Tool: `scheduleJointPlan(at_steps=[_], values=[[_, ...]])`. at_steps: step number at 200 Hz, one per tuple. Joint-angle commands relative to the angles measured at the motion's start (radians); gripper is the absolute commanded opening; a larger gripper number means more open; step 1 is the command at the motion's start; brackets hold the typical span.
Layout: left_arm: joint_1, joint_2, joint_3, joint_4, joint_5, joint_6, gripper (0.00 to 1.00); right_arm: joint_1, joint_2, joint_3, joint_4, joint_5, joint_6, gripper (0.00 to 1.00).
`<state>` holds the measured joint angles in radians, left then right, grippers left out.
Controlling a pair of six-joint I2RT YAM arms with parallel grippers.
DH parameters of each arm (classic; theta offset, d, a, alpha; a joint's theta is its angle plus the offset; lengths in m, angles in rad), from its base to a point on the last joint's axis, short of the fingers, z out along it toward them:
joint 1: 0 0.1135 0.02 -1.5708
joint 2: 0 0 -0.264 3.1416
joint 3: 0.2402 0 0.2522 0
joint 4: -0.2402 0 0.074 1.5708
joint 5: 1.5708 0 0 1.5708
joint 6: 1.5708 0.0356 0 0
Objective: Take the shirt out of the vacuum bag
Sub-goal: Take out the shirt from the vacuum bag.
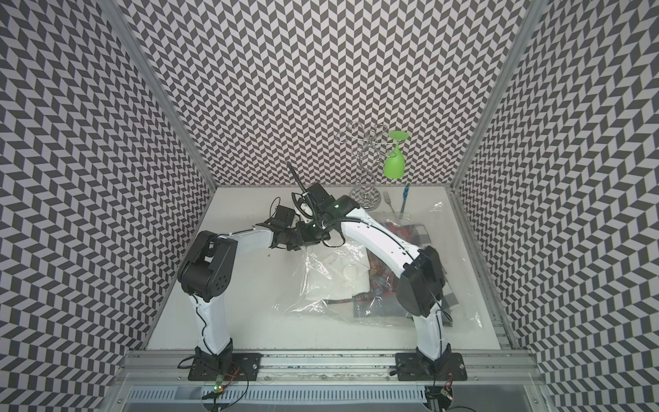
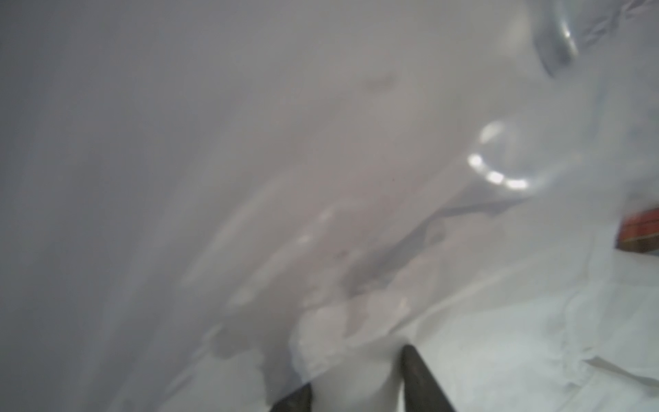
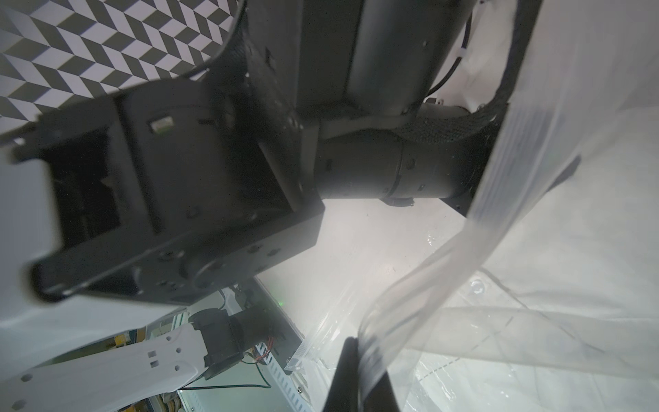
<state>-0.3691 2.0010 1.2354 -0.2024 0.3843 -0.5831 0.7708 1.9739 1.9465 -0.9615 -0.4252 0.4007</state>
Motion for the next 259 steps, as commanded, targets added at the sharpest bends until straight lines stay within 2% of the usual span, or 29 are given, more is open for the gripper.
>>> scheduleJointPlan(at_steps=[1, 18, 36, 113, 165, 215, 259], values=[[-0.004, 0.018, -0.015, -0.050, -0.021, 0.020, 0.23, 0.005, -0.033, -0.004, 0.027, -0.040, -0.018, 0.00], [-0.005, -0.004, -0.004, -0.054, 0.008, 0.022, 0.09, 0.002, -0.033, -0.017, 0.029, -0.038, -0.023, 0.00], [-0.004, -0.040, -0.002, -0.061, 0.027, 0.025, 0.02, -0.007, -0.038, -0.037, 0.037, -0.038, -0.028, 0.00], [-0.003, -0.183, -0.088, -0.034, 0.127, -0.020, 0.00, -0.062, -0.078, -0.169, 0.101, -0.043, -0.035, 0.00], [0.017, -0.270, -0.139, -0.087, 0.130, -0.056, 0.00, -0.104, -0.107, -0.224, 0.124, -0.032, -0.032, 0.00], [0.096, -0.420, -0.271, -0.119, 0.182, -0.078, 0.00, -0.164, -0.136, -0.307, 0.142, -0.024, -0.020, 0.00], [0.218, -0.527, -0.383, -0.174, 0.195, -0.063, 0.00, -0.197, -0.141, -0.325, 0.144, -0.007, -0.021, 0.00]])
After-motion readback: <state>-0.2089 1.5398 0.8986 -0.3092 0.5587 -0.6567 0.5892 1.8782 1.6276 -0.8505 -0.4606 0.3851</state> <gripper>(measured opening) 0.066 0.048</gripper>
